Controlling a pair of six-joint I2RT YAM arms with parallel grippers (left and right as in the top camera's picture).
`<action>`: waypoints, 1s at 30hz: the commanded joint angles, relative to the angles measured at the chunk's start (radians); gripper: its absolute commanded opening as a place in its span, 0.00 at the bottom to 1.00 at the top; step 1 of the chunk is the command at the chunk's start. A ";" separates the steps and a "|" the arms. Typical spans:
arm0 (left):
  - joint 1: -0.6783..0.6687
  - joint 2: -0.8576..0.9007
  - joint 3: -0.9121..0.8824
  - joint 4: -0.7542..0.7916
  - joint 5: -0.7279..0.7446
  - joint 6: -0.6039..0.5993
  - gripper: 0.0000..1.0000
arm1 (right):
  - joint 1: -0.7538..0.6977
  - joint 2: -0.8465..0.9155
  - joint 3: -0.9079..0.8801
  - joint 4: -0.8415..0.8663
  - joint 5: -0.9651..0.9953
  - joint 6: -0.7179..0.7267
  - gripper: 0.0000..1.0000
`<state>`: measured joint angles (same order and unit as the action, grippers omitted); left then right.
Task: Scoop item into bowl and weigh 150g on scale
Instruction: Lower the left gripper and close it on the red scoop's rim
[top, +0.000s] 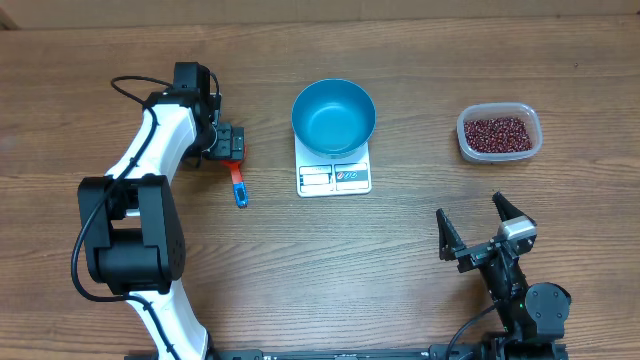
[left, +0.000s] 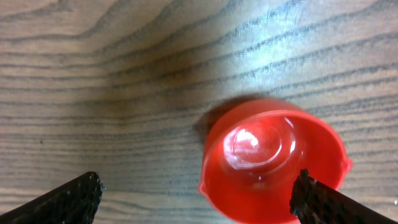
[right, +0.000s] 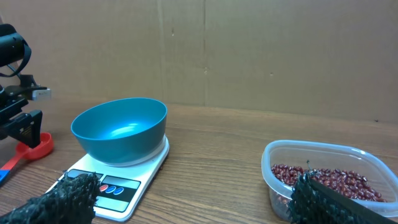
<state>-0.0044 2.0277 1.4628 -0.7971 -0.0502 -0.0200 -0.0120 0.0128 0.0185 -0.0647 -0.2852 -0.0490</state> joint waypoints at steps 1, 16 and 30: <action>0.007 0.013 -0.033 0.016 -0.010 -0.010 1.00 | 0.005 -0.010 -0.011 0.006 -0.005 -0.002 1.00; 0.007 0.013 -0.048 0.077 -0.010 -0.010 1.00 | 0.005 -0.010 -0.011 0.006 -0.005 -0.002 1.00; 0.007 0.013 -0.097 0.101 -0.010 -0.010 1.00 | 0.005 -0.010 -0.011 0.006 -0.005 -0.002 1.00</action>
<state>-0.0044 2.0277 1.3766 -0.7040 -0.0502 -0.0200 -0.0120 0.0128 0.0185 -0.0639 -0.2848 -0.0486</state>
